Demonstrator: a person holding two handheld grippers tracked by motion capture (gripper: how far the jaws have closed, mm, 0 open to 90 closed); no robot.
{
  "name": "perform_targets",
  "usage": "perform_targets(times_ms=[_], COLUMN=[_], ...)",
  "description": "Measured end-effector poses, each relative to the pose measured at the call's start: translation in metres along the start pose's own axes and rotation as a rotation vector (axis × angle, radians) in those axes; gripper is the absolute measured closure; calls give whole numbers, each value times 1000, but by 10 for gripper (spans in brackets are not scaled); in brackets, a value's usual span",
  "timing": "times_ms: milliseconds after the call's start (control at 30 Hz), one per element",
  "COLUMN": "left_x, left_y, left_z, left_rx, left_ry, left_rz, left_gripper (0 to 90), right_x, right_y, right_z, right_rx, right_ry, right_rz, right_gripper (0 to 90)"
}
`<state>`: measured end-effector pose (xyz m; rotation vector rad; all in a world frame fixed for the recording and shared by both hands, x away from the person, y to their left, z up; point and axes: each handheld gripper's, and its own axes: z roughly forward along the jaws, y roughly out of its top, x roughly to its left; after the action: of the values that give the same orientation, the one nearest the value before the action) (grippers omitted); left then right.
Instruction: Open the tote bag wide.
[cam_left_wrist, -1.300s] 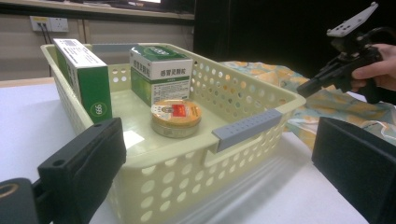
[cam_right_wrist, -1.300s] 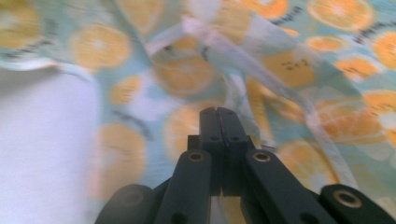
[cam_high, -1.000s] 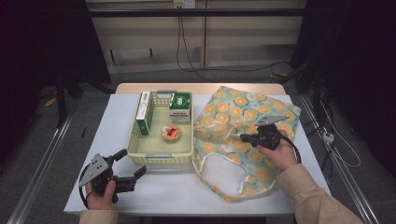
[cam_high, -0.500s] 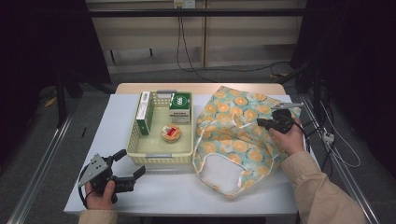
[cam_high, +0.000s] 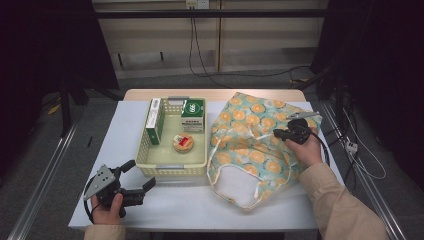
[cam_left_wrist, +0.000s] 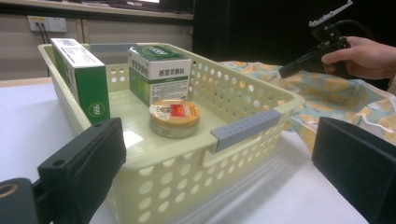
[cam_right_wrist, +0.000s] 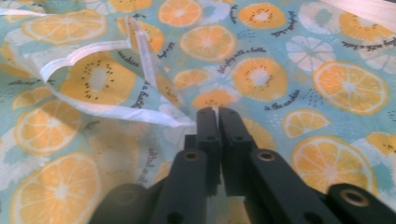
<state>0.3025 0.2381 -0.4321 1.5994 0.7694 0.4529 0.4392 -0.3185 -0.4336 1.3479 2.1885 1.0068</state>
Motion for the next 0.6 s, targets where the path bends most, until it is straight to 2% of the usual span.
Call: perform_targets(times_ms=[167, 433, 500, 600], left_x=[-1, -2, -2, -2], left_y=[0, 1, 1, 1], left_z=[-1, 0, 0, 0], left_rx=[-6, -2, -1, -2], left_ry=[3, 2, 2, 1], left_rz=[-5, 1, 1, 1], left_gripper=[26, 26, 26, 26], right_x=[13, 39, 45, 54], right_y=[4, 13, 14, 16], right_z=[-8, -22, -25, -29], right_rx=[-22, -49, -65, -80], right_ry=[19, 39, 55, 76], right_rz=[-30, -109, -109, -110], right_gripper=[733, 572, 515, 511])
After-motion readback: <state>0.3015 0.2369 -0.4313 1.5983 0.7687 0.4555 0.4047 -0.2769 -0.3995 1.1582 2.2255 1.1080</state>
